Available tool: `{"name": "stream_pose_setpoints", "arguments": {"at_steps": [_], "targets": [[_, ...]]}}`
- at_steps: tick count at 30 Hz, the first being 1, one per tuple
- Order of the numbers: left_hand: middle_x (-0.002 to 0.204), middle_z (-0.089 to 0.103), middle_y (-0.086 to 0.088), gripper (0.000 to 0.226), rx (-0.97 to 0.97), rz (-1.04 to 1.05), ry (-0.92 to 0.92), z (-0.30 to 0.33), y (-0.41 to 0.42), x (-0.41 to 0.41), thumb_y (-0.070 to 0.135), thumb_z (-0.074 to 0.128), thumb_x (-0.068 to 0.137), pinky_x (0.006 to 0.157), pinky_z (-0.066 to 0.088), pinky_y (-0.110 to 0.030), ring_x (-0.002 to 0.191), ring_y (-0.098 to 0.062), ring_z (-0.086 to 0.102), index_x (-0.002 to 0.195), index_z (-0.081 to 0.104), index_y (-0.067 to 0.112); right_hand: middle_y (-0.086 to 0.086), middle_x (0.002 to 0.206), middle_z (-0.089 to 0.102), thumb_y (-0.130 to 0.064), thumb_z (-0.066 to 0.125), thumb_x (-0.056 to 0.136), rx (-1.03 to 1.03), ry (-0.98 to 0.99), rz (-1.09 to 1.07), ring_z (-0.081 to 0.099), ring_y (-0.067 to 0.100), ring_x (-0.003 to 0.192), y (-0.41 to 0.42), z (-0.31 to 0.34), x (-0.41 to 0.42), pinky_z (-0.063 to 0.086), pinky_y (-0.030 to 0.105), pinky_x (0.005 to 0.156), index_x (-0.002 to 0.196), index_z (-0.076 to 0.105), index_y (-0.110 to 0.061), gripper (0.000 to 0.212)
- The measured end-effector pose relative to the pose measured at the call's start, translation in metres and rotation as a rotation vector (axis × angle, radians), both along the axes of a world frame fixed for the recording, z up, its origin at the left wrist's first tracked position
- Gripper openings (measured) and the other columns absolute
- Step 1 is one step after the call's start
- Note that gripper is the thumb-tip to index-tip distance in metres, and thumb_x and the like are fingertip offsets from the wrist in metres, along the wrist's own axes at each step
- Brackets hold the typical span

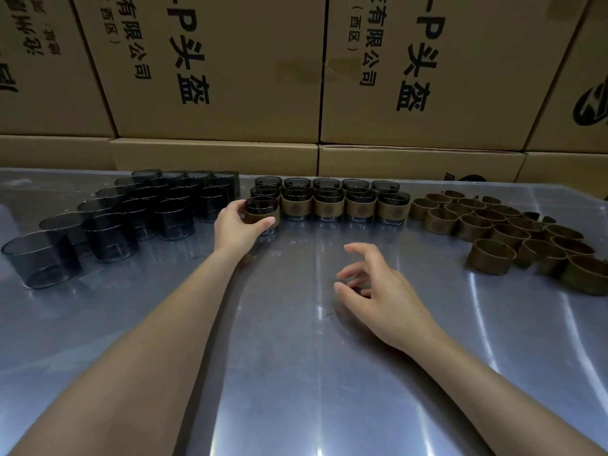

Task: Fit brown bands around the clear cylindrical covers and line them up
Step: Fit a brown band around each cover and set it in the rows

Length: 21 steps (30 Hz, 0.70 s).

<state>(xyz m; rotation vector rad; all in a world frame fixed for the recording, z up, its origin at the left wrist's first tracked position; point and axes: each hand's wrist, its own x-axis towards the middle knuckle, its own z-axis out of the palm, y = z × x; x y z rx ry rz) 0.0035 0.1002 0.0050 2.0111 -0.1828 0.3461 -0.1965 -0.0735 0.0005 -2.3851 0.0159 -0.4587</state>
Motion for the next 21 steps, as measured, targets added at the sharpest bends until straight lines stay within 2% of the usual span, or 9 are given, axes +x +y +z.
{"name": "stream_pose_setpoints", "arguments": {"at_steps": [5, 13, 17, 21], "targets": [[0.144, 0.050, -0.009, 0.078, -0.054, -0.028, 0.035, 0.001, 0.001, 0.002, 0.028, 0.079, 0.080, 0.109, 0.039, -0.036, 0.132, -0.024, 0.047, 0.144, 0.039, 0.009, -0.020, 0.098, 0.058, -0.032, 0.060, 0.092, 0.004, -0.002, 0.002, 0.059, 0.004, 0.100, 0.000, 0.000, 0.000, 0.052, 0.037, 0.089, 0.136, 0.035, -0.030, 0.051], [0.145, 0.048, -0.009, 0.079, -0.077, -0.036, 0.054, 0.001, 0.001, 0.000, 0.025, 0.078, 0.081, 0.110, 0.039, -0.040, 0.132, -0.025, 0.047, 0.145, 0.036, 0.009, -0.022, 0.096, 0.059, -0.032, 0.060, 0.091, -0.003, -0.013, 0.006, 0.059, 0.002, 0.098, 0.000, 0.000, 0.000, 0.052, 0.035, 0.089, 0.134, 0.036, -0.030, 0.049], [0.148, 0.044, -0.007, 0.085, -0.062, -0.028, 0.057, 0.002, 0.001, -0.005, 0.028, 0.077, 0.081, 0.112, 0.036, -0.039, 0.137, -0.026, 0.041, 0.148, 0.029, 0.010, -0.022, 0.094, 0.060, -0.030, 0.060, 0.091, -0.019, -0.019, 0.008, 0.059, 0.003, 0.098, 0.000, 0.000, -0.001, 0.051, 0.035, 0.088, 0.134, 0.038, -0.030, 0.048], [0.148, 0.043, -0.005, 0.073, -0.051, -0.024, 0.049, 0.004, 0.005, -0.025, 0.029, 0.067, 0.090, 0.112, 0.034, -0.038, 0.137, -0.024, 0.039, 0.149, 0.028, 0.011, -0.019, 0.094, 0.061, -0.028, 0.060, 0.092, -0.050, -0.018, 0.005, 0.060, 0.003, 0.097, 0.001, 0.003, -0.002, 0.052, 0.034, 0.087, 0.135, 0.039, -0.028, 0.047]]}}
